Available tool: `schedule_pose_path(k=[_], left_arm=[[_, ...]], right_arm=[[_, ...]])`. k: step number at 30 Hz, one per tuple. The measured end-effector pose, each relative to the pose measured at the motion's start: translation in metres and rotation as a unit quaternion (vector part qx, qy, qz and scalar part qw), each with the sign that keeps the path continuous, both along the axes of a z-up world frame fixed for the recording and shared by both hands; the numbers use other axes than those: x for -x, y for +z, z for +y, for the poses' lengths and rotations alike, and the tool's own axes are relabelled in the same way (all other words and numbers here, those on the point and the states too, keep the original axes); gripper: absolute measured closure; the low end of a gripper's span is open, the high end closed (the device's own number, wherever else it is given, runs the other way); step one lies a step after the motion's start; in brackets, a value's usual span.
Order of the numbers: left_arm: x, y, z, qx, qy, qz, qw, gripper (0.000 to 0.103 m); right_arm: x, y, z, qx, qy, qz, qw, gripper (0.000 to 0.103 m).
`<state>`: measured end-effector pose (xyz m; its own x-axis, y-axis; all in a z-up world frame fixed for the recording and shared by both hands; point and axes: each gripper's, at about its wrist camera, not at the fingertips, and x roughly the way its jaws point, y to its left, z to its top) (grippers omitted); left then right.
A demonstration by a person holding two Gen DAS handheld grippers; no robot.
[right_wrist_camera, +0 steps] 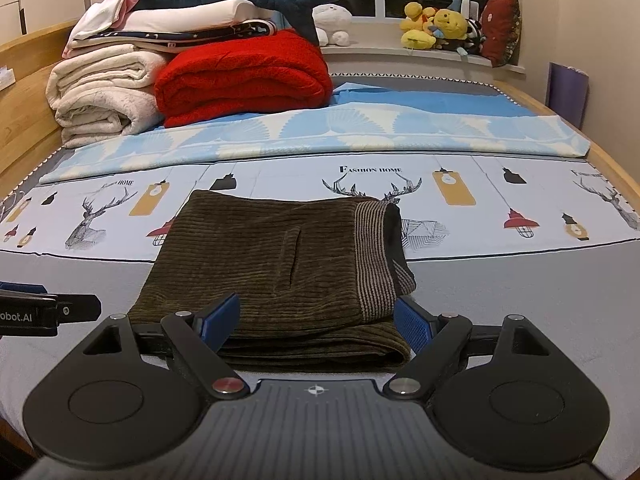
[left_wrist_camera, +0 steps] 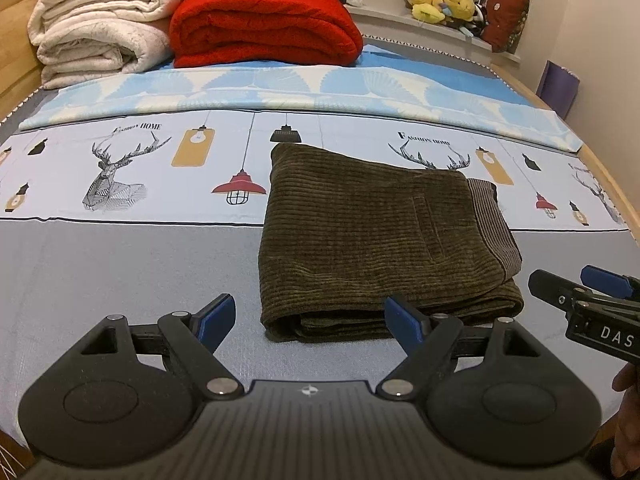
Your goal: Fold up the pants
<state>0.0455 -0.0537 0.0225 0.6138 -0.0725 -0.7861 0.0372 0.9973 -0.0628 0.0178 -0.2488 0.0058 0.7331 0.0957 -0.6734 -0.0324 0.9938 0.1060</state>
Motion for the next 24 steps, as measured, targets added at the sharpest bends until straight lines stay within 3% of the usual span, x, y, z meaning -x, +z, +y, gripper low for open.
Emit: schedule_pose_path(k=[24], left_arm=[[0.0018,-0.0016,-0.0066,-0.002,-0.014,0.000,0.9999,0.017]], right_arm=[[0.0003,0.0002,-0.0010,-0.004,-0.001,-0.001,1.000,0.018]])
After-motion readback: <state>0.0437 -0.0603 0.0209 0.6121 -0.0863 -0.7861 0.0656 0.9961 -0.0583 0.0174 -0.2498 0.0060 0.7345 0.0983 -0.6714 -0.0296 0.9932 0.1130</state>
